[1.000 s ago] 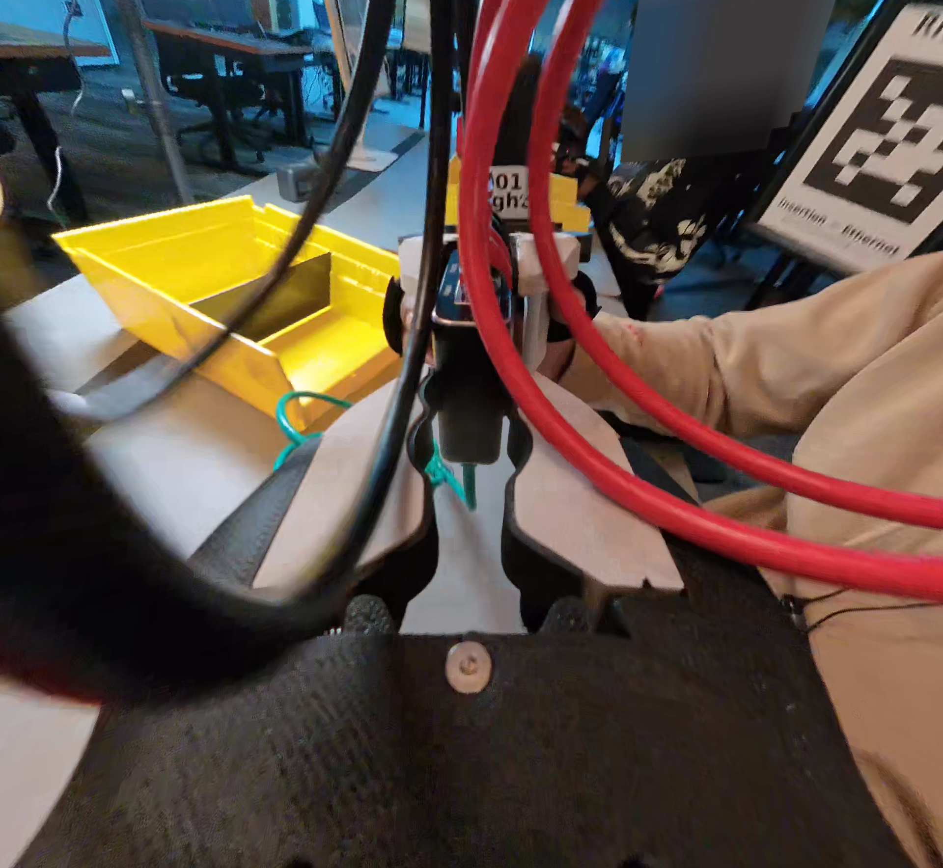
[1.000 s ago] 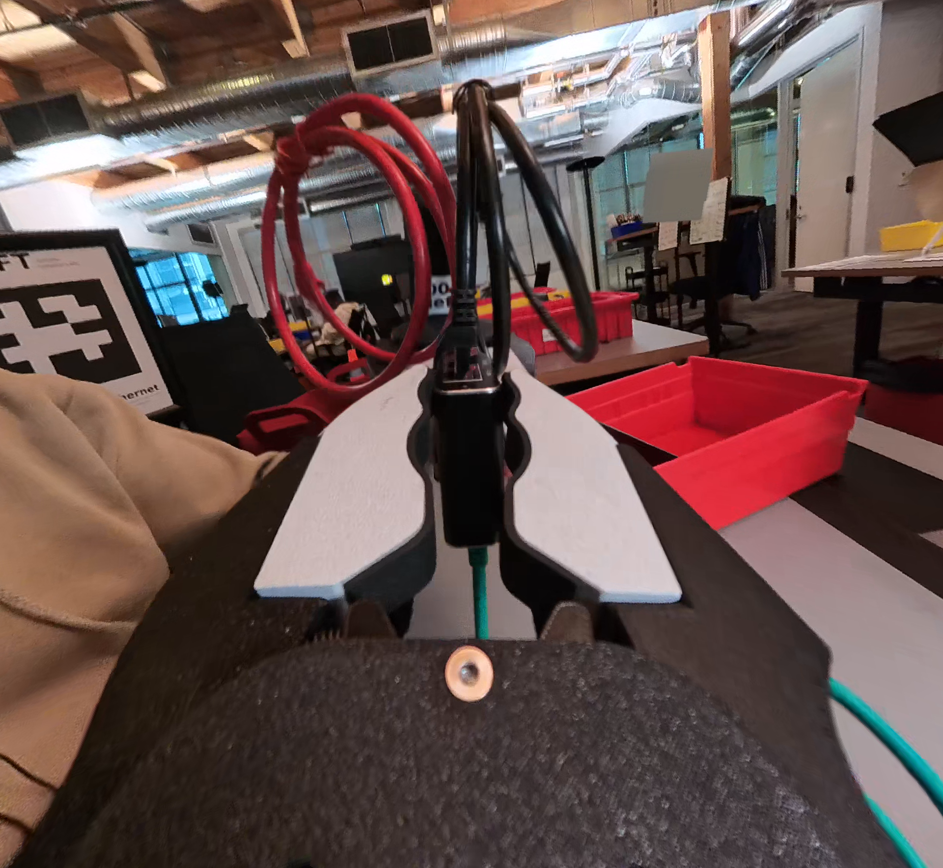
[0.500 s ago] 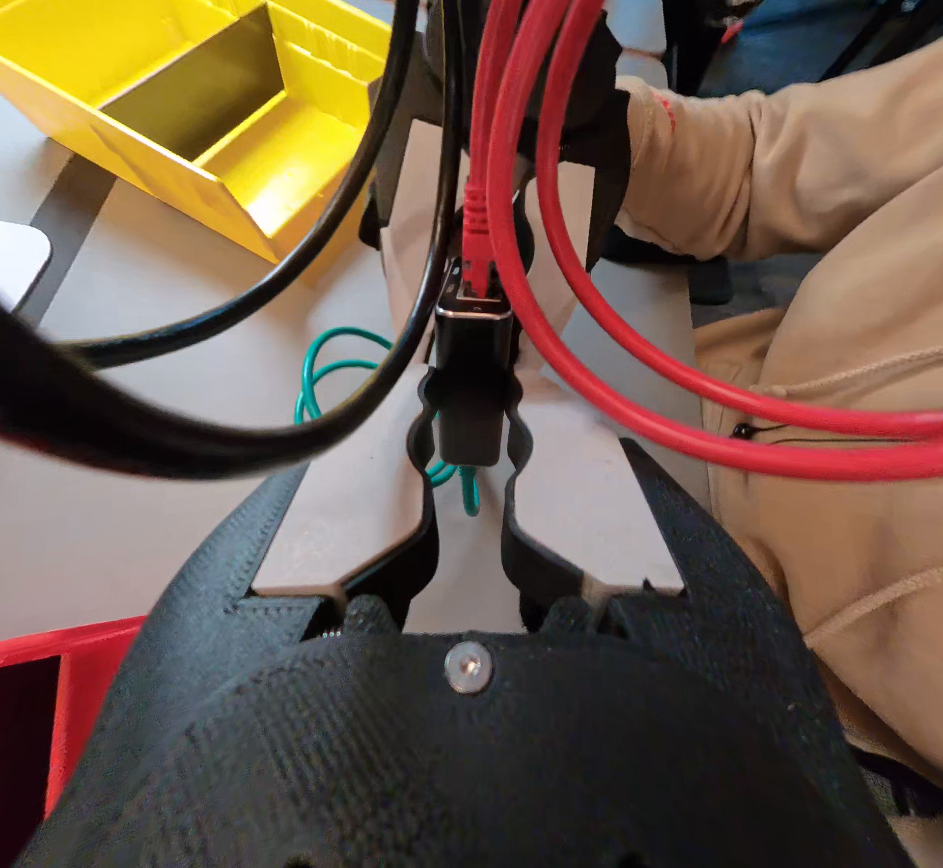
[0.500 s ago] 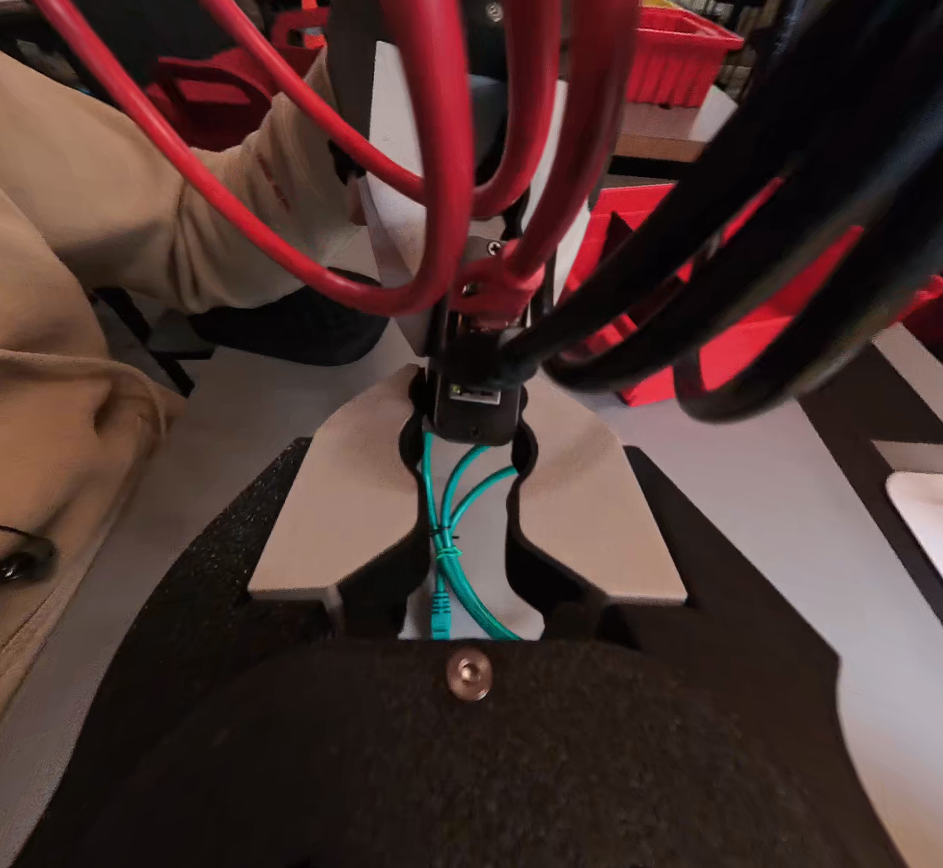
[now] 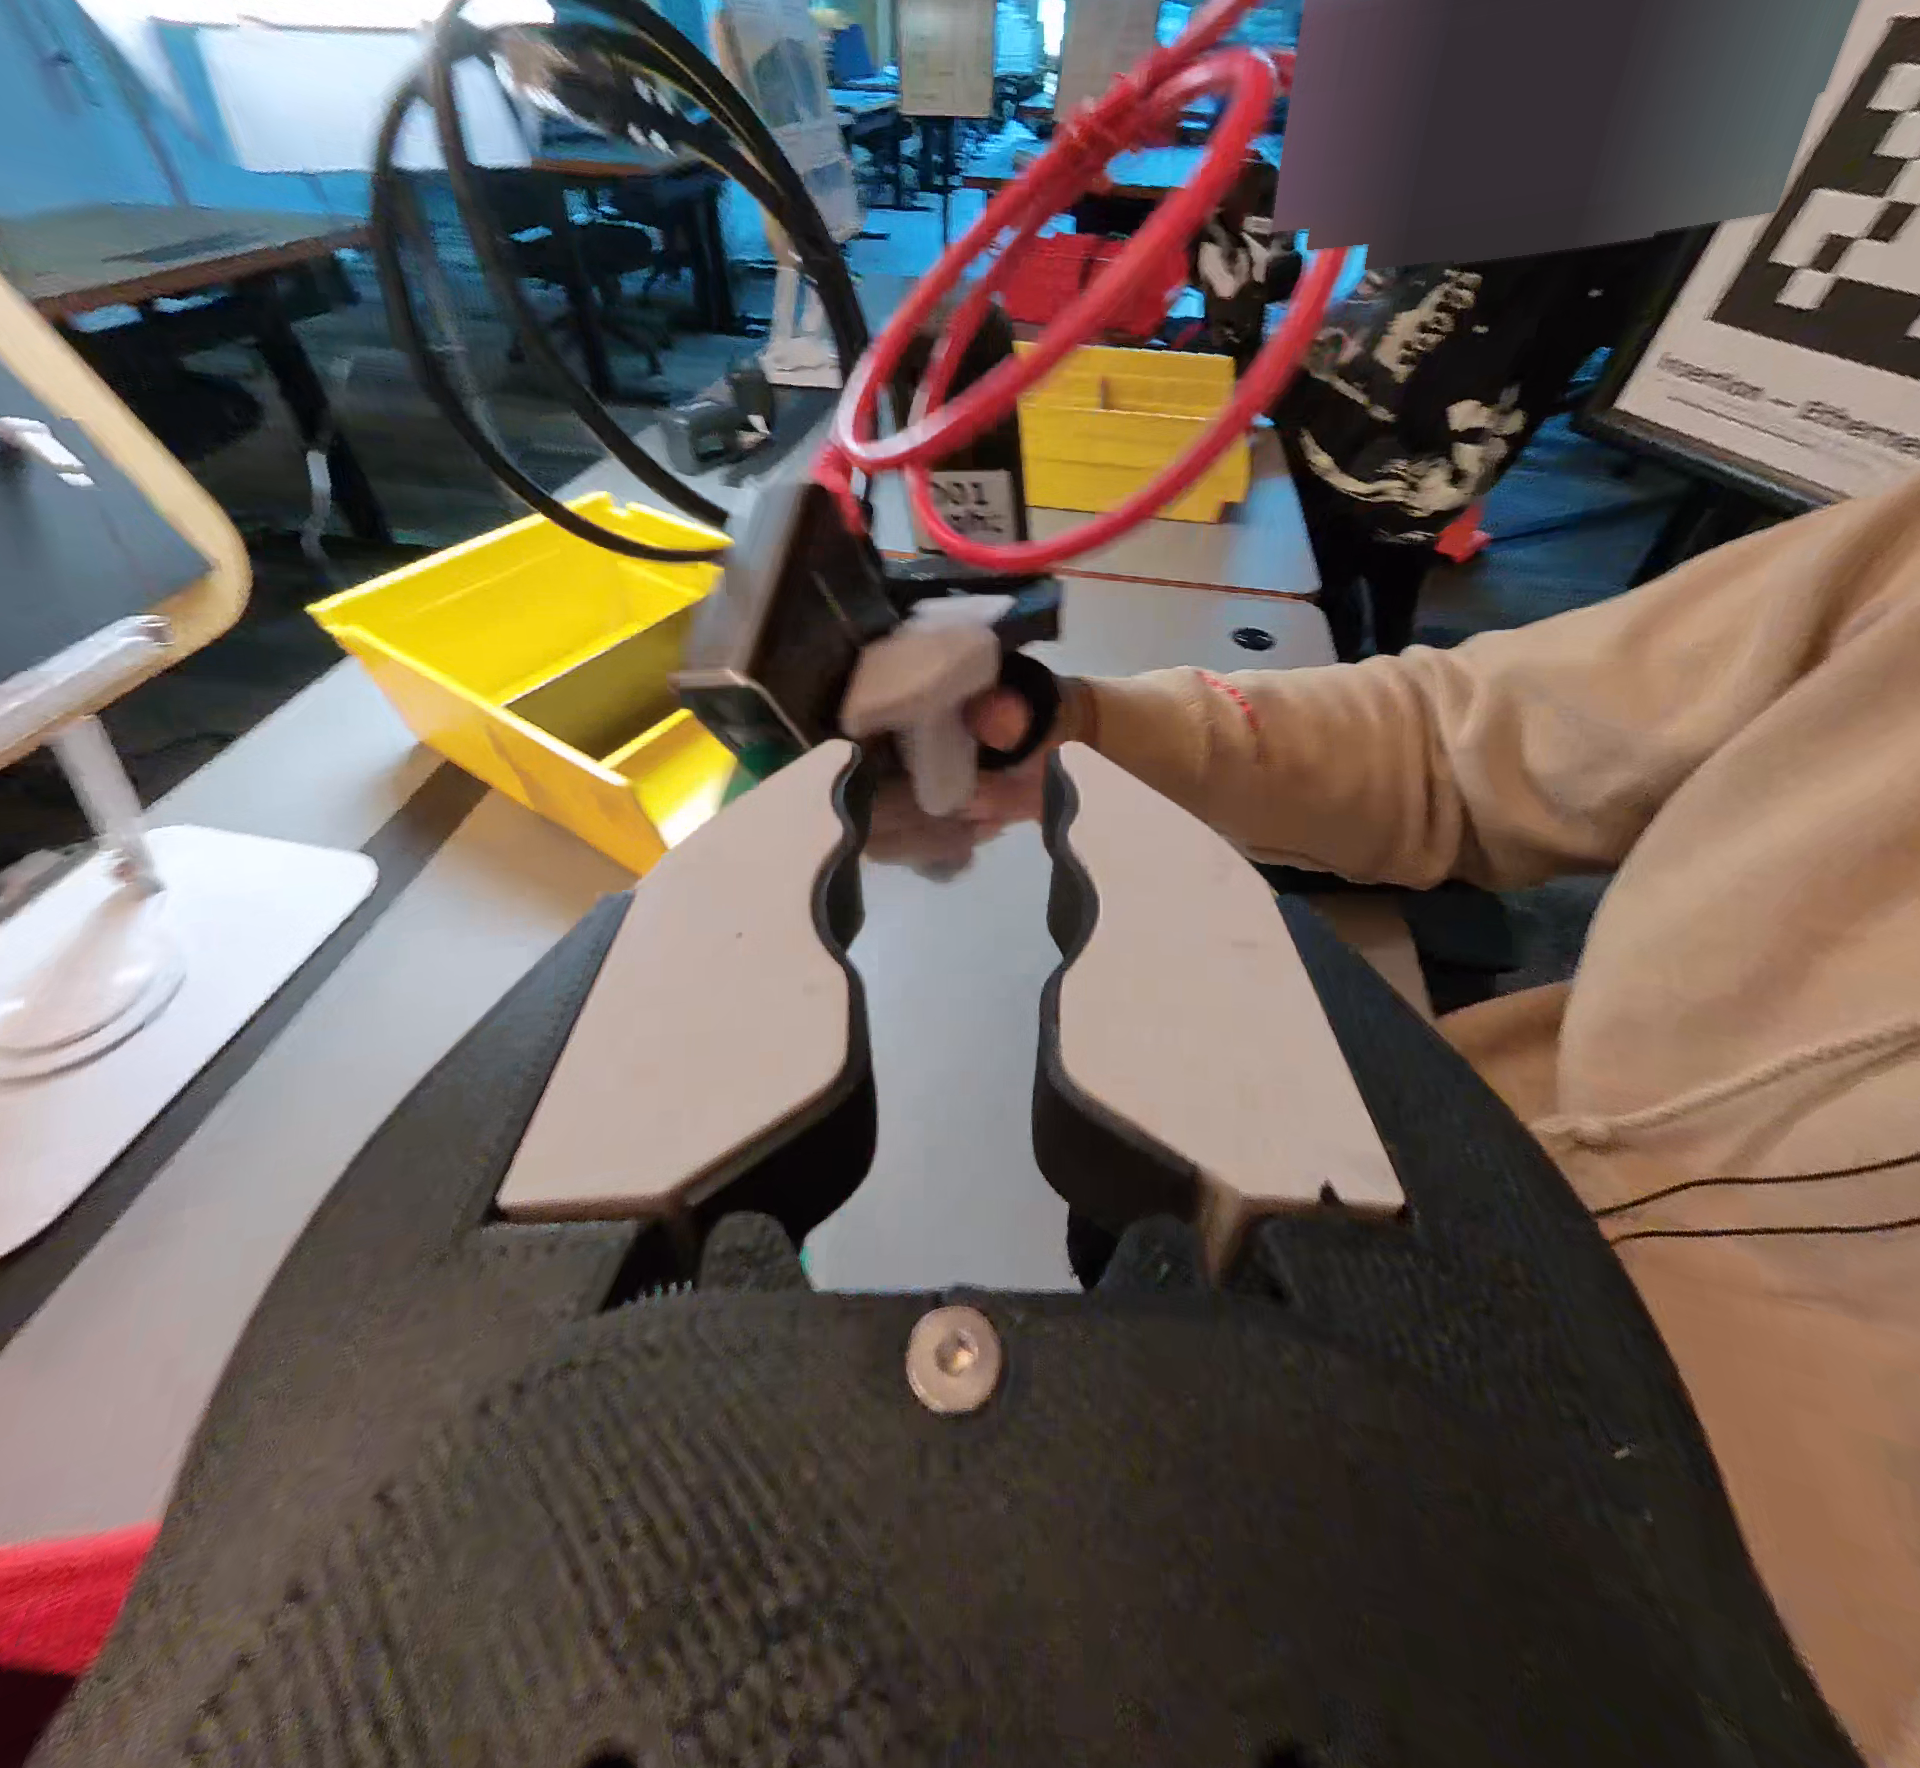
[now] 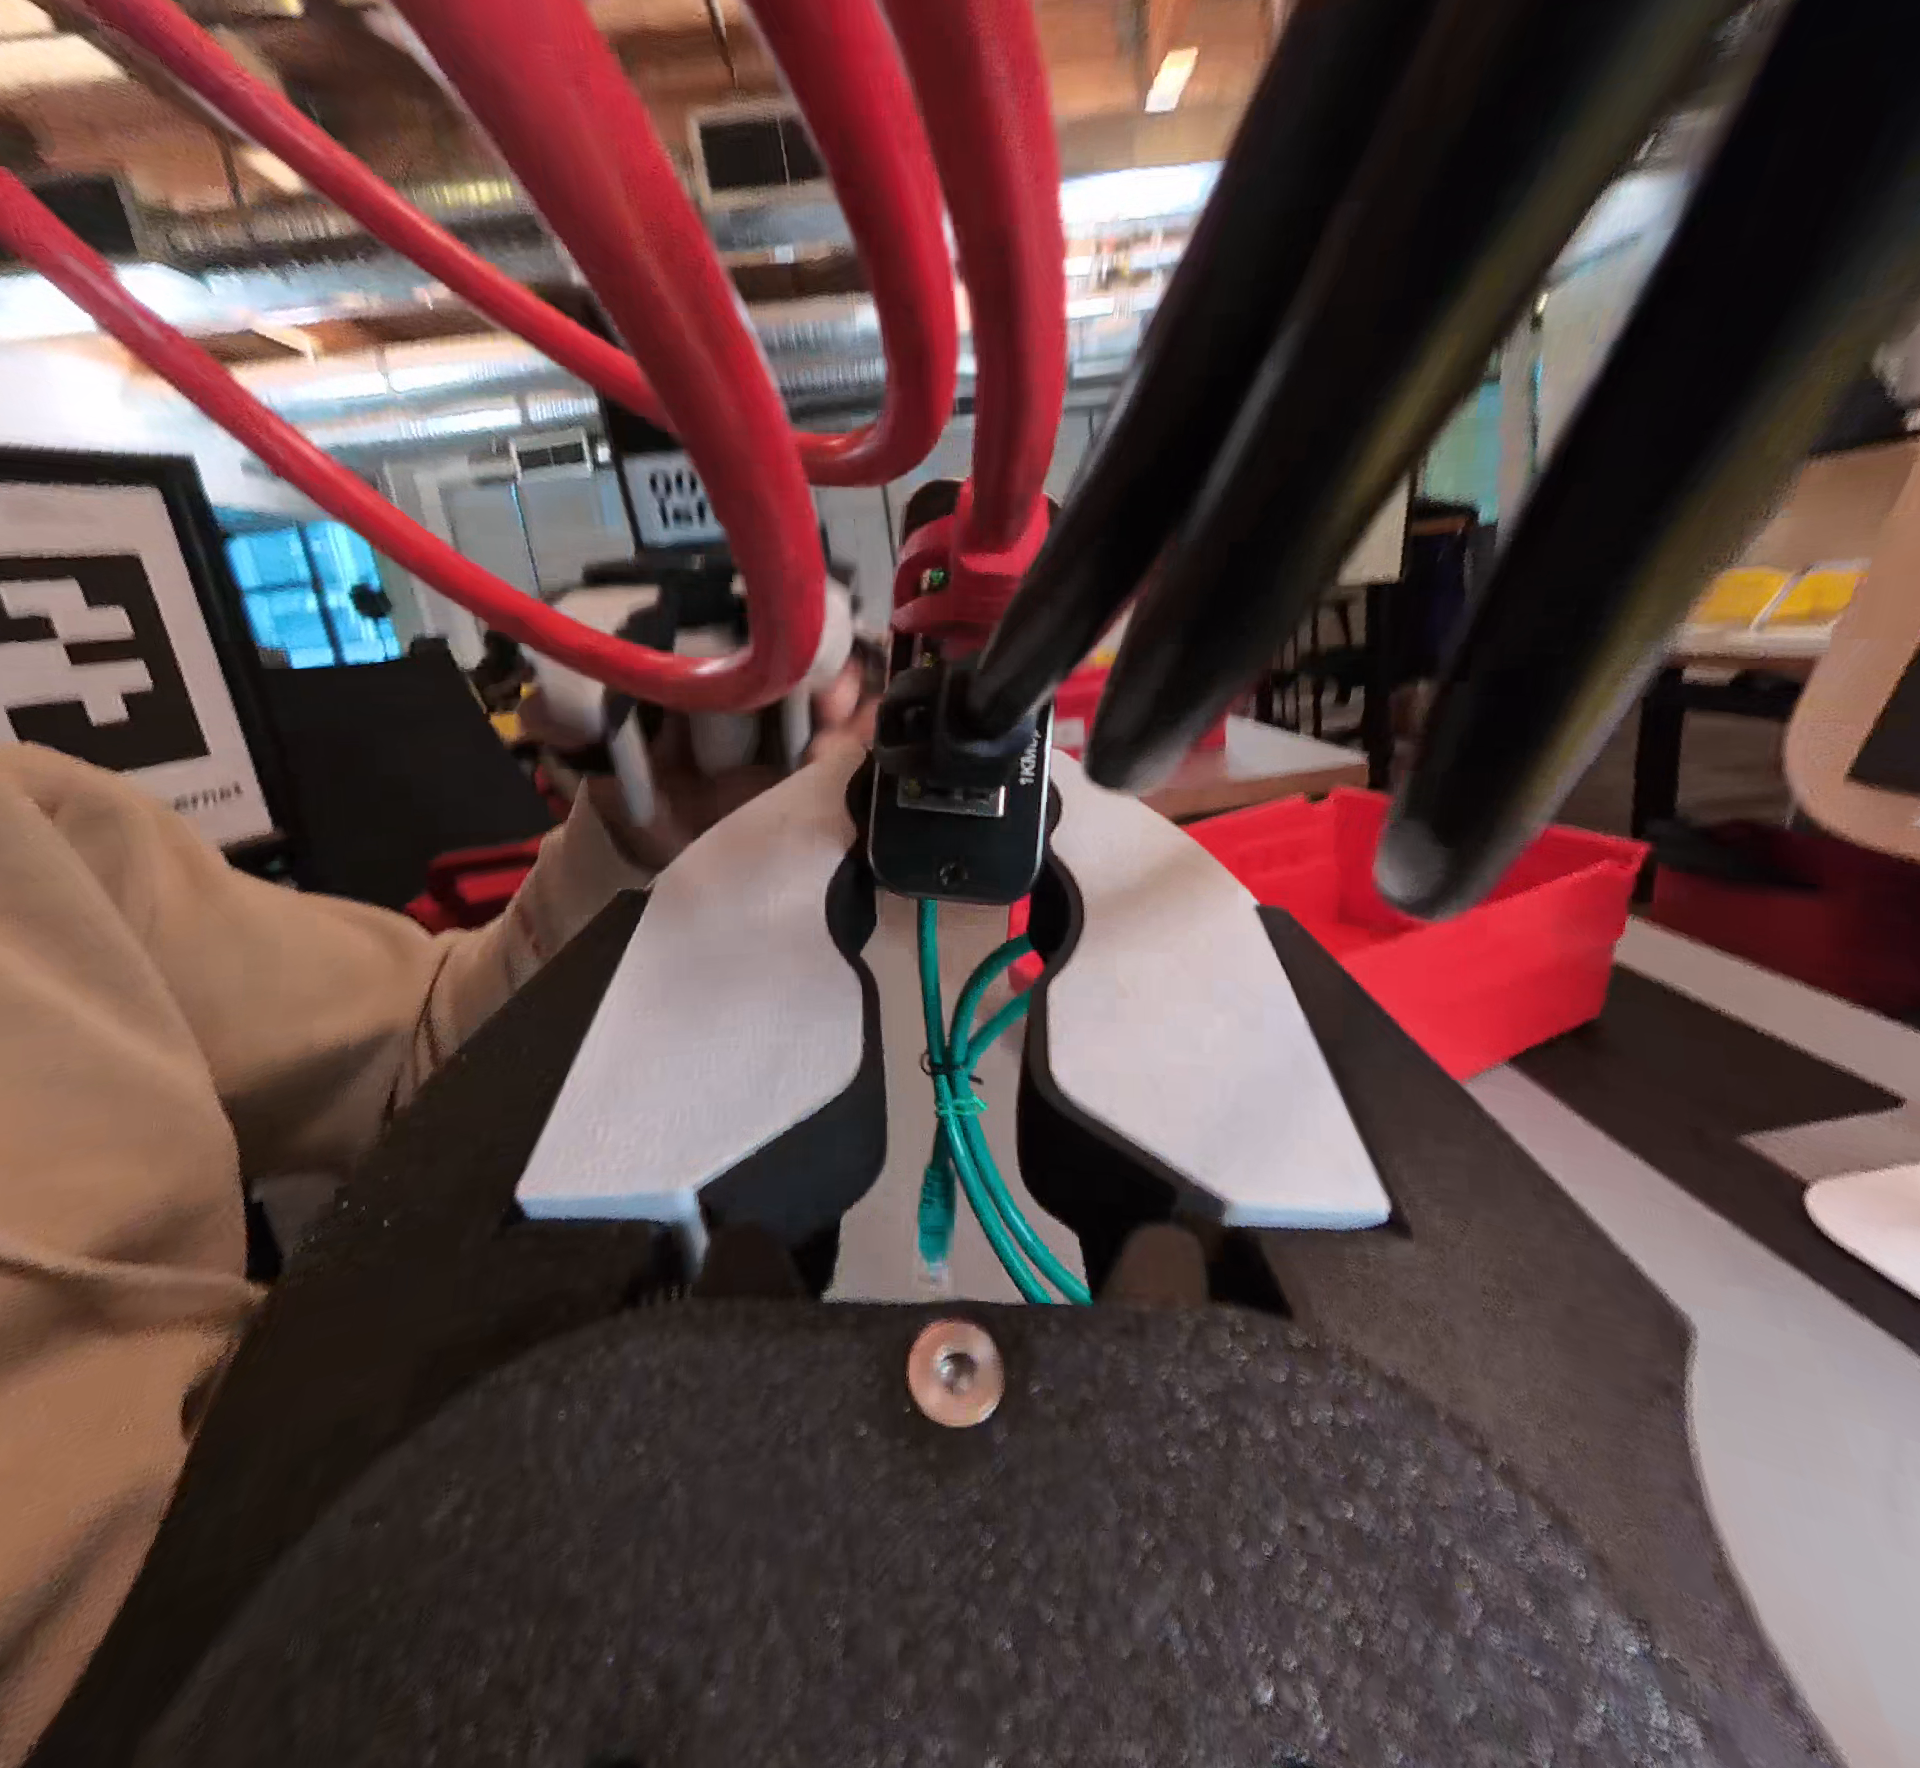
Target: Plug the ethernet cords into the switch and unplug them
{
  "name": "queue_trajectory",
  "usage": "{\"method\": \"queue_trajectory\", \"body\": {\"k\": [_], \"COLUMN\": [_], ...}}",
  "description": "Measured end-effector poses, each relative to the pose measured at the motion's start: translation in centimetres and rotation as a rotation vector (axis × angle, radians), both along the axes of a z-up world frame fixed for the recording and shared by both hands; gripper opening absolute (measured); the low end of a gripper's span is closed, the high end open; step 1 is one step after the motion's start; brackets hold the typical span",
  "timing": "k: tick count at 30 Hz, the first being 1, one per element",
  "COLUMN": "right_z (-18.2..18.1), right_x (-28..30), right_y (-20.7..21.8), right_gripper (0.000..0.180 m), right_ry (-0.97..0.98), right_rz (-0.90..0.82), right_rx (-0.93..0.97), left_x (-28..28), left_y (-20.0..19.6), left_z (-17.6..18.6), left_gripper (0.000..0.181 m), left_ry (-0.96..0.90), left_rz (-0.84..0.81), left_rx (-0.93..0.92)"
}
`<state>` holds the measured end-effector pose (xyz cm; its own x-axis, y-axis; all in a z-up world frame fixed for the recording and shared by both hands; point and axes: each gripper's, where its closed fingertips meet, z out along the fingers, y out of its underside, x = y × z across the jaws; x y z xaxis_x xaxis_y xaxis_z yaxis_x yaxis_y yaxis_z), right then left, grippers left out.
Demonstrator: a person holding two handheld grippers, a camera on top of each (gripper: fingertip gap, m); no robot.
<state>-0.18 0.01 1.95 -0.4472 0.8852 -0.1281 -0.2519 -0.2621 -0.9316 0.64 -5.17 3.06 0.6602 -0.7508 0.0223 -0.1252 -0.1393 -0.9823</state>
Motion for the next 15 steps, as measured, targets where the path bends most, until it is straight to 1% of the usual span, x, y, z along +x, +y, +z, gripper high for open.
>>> {"method": "queue_trajectory", "body": {"k": [3, 4, 6, 9, 13, 15], "right_z": [2.1, 2.6, 3.4, 3.5, 3.0, 2.7], "right_x": [1.5, 2.0, 2.6, 2.7, 2.1, 1.8], "right_y": [0.7, 0.8, 0.7, 0.1, -0.7, -0.9], "right_gripper": [0.025, 0.025, 0.025, 0.026, 0.025, 0.025], "right_ry": [0.108, 0.13, 0.154, 0.139, 0.12, 0.108], "right_rz": [-0.015, -0.013, 0.0, 0.008, 0.032, 0.039], "right_rx": [-0.035, -0.041, -0.041, -0.008, 0.003, -0.003], "left_x": [4.0, 5.2, 6.3, 4.9, 2.5, 1.9], "left_y": [0.2, 0.7, 2.3, 4.3, 5.4, 5.2], "left_z": [-1.8, -2.2, -2.5, -1.9, -1.9, -1.3], "left_gripper": [0.033, 0.033, 0.032, 0.032, 0.037, 0.04], "left_ry": [-0.045, -0.09, -0.222, -0.414, -0.477, -0.524], "left_rz": [-0.096, -0.105, -0.064, 0.039, 0.127, 0.123], "left_rx": [-0.073, -0.086, -0.064, 0.025, 0.075, 0.112]}}
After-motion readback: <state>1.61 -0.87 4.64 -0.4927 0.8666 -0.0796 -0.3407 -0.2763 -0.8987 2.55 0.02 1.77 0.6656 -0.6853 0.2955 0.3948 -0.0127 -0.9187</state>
